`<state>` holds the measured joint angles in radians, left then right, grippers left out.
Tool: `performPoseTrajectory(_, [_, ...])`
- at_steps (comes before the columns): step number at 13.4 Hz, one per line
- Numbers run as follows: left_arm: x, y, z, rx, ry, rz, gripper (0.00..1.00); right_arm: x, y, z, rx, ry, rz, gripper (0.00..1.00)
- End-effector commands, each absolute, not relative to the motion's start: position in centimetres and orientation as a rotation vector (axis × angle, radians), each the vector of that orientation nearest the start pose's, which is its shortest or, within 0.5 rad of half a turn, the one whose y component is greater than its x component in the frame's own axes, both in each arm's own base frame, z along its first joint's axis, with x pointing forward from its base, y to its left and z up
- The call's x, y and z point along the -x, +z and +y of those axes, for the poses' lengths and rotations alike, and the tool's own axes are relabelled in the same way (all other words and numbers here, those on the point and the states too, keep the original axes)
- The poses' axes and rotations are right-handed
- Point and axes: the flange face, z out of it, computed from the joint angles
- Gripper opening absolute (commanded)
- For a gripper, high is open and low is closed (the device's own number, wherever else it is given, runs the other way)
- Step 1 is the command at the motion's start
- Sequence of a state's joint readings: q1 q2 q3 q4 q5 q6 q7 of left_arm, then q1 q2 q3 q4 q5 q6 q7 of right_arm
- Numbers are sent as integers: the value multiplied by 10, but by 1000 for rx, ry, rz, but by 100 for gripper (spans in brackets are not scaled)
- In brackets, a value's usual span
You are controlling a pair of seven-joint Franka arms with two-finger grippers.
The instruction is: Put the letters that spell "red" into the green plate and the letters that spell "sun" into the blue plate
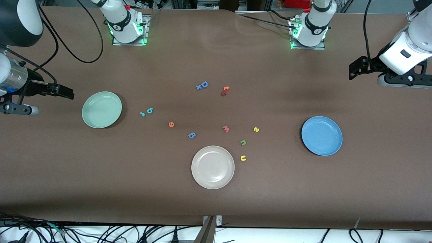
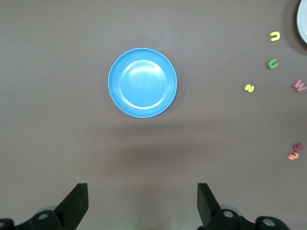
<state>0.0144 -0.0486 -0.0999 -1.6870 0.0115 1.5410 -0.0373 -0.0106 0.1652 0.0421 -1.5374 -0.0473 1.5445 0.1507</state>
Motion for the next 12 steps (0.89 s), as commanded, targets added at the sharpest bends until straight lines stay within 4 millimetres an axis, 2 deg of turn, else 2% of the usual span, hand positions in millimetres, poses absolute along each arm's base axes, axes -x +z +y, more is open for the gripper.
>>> performPoseTrajectory(1, [-525,598,-46,3110,142,102,100,-592,546,10,3166,227,197,100])
performPoseTrajectory(12, [-526,598,-47,3110,142,105,100,-590,545,6,3163,249,202,100])
